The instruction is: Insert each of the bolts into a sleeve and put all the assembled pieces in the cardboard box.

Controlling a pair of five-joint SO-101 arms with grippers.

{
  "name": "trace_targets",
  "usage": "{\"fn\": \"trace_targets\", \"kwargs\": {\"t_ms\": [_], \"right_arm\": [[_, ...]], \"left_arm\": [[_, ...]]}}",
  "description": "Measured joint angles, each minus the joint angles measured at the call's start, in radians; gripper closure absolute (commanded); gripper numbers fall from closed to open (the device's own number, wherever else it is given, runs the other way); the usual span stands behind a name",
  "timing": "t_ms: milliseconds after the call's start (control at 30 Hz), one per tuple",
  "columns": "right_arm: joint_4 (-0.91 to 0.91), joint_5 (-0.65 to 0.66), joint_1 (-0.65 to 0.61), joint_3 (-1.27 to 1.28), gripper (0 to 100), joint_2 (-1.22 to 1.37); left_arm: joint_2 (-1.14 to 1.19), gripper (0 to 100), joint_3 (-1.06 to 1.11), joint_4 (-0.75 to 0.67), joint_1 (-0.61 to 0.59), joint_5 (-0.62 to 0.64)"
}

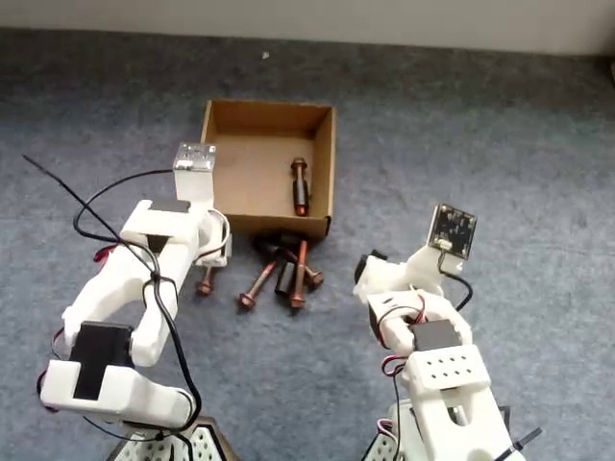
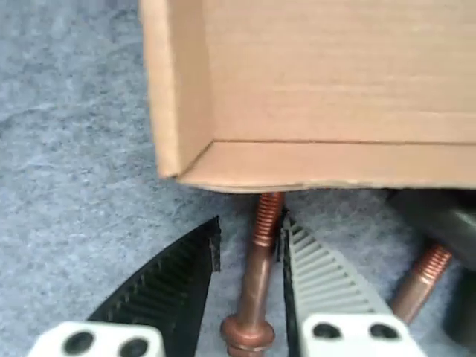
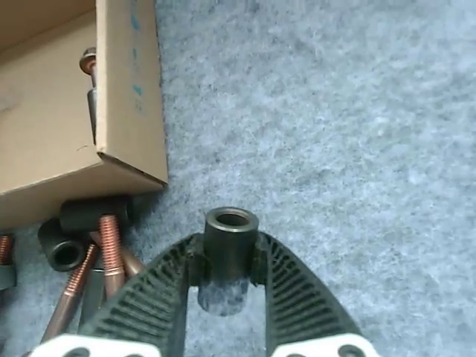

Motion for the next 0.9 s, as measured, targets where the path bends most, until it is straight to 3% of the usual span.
{"fn": "trace_targets", "kwargs": {"t_ms": [67, 800, 900], "right_arm": [[0.0, 0.0, 0.0, 0.0, 99.4, 0.0], [0.0, 0.0, 0.0, 0.0, 99.4, 0.0], [0.0, 0.0, 0.0, 0.0, 99.4, 0.0]], "left_arm": [[0.0, 100, 0.0, 0.009, -0.006, 0.0], [0.002, 100, -0.051, 0.121, -0.012, 0.008], [0.002, 100, -0.051, 0.121, -0.012, 0.109]]}}
